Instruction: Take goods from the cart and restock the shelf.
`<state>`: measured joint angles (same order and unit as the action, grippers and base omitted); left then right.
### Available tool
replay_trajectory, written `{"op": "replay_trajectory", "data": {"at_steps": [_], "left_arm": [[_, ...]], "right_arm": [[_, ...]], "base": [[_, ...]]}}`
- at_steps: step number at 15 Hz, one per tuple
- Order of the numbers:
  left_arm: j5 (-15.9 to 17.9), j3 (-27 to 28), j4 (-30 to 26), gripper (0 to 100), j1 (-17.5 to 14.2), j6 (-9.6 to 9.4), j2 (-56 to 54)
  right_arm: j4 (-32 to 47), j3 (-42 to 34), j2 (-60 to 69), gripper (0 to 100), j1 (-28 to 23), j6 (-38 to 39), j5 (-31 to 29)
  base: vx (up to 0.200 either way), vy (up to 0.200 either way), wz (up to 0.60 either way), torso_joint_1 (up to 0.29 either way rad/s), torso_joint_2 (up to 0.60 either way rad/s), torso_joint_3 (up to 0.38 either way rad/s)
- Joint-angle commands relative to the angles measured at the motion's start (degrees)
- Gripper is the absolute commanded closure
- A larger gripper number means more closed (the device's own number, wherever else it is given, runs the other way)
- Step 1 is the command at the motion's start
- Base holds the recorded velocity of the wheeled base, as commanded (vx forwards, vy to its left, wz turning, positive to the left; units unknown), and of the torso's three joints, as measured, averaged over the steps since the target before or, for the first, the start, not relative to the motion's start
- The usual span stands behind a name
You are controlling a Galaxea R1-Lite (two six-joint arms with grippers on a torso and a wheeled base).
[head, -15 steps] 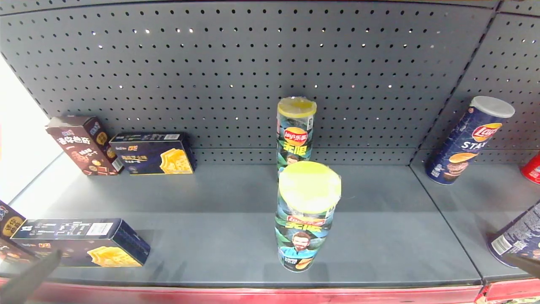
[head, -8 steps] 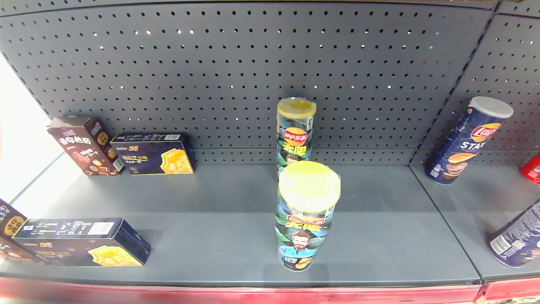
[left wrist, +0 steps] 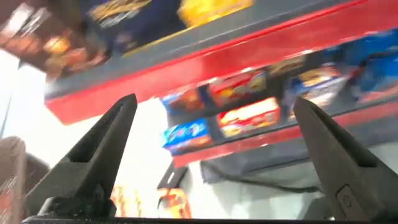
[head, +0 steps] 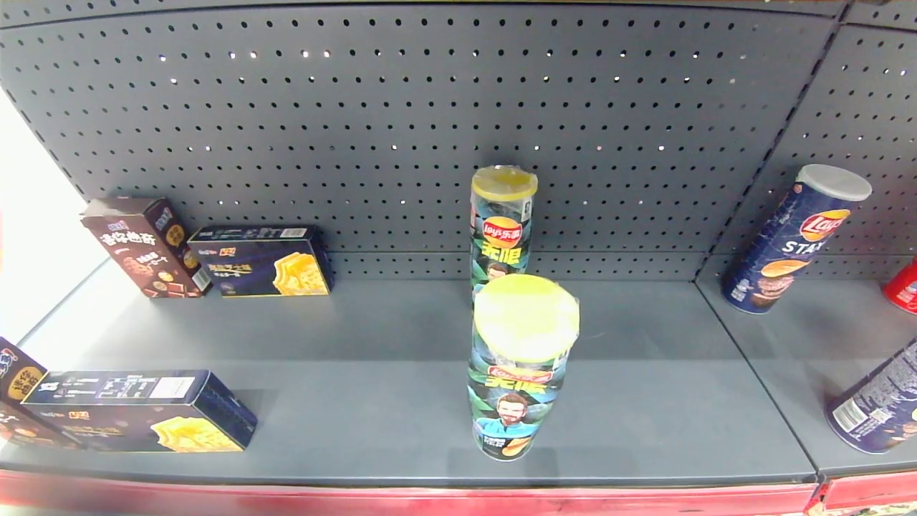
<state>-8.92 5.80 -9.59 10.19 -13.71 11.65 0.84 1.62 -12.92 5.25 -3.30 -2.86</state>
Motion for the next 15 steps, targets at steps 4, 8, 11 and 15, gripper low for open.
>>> {"op": "replay_trajectory", "data": {"at_steps": [4, 8, 11, 15], "left_arm": [[0.0, -0.1, 0.0, 0, -8.1, 0.36, -3.6], [0.0, -0.3, 0.2, 0, -8.4, 2.73, -8.1], [7.3, -4.5, 9.8, 0, -8.4, 3.17, -8.0], [10.6, -5.1, 11.2, 0, -8.6, 6.51, -8.0]], "right_arm": [[-0.8, -1.6, 12.5, 0, -5.3, 3.6, 0.0], [-0.8, -1.6, 12.5, 0, -5.3, 3.3, 0.7], [-0.8, -1.6, 12.5, 0, -5.3, 3.3, 0.7], [-0.8, -1.6, 12.5, 0, -5.3, 3.3, 0.7]], "base": [[0.000, 0.000, 0.00, 0.000, 0.00, 0.000], [0.000, 0.000, 0.00, 0.000, 0.00, 0.000], [0.000, 0.000, 0.00, 0.000, 0.00, 0.000], [0.000, 0.000, 0.00, 0.000, 0.00, 0.000]]}}
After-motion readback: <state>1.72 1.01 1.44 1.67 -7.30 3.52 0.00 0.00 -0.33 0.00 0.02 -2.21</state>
